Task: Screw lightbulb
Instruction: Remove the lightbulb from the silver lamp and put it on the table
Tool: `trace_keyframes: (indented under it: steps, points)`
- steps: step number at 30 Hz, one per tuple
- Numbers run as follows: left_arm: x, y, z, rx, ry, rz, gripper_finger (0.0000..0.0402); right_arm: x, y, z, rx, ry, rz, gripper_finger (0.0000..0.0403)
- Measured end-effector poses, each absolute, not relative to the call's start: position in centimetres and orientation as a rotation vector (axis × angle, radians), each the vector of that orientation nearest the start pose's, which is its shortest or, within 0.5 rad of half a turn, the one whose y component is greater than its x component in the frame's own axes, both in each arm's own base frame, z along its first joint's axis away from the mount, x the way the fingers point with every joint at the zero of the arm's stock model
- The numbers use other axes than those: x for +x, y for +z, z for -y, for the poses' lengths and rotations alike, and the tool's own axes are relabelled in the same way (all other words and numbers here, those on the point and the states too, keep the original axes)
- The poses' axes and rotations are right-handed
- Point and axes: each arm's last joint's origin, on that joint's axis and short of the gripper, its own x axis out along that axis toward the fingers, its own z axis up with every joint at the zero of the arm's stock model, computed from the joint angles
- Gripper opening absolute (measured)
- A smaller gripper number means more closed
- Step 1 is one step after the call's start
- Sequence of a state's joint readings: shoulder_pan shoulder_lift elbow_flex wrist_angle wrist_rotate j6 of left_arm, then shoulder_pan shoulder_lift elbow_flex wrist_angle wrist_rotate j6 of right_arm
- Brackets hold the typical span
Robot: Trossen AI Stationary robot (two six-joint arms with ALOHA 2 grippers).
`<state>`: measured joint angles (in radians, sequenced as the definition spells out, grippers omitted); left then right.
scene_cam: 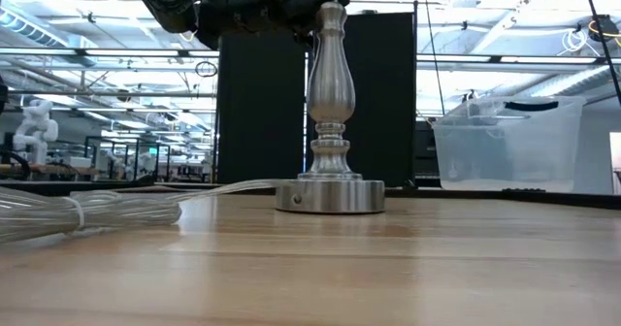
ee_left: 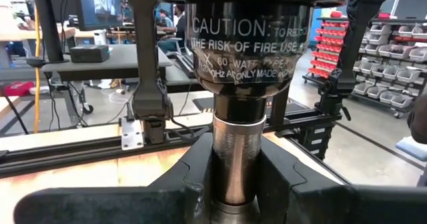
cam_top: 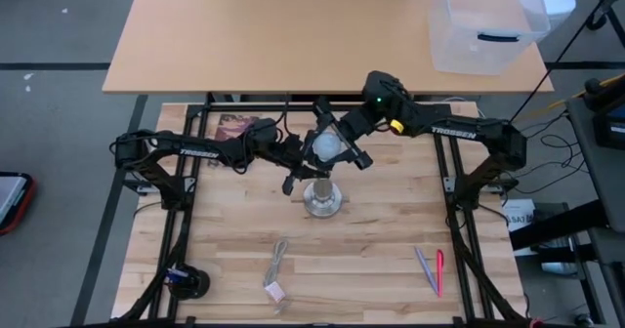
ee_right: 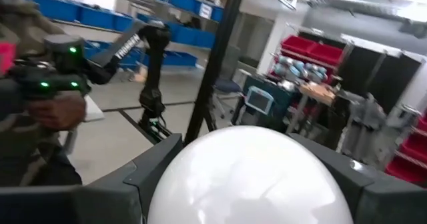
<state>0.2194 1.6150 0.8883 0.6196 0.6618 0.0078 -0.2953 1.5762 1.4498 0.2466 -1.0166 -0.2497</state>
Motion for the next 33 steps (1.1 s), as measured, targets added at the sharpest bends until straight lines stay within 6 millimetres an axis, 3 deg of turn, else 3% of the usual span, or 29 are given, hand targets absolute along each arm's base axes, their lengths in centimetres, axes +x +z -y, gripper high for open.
trace_keyframes:
  steps: [8,21,27,33]
  points:
    - [34.0,23.9,-5.6,-0.054,-0.489,-0.105,0.0075,36.4,39.9,7.6,-0.294,0.823,0.28,0.0251]
    - [33.9,23.9,-5.6,-0.067,-0.514,-0.115,0.0075,36.0,41.9,7.0,-0.275,0.864,0.368,0.0255]
    - [34.0,23.8,-5.7,-0.069,-0.448,-0.119,0.0075,34.6,43.2,8.0,-0.258,0.82,0.361,0.0255]
    - [34.0,23.9,-6.0,-0.075,-0.411,-0.12,0.0075,32.0,44.6,9.9,-0.236,0.569,0.291,0.0255]
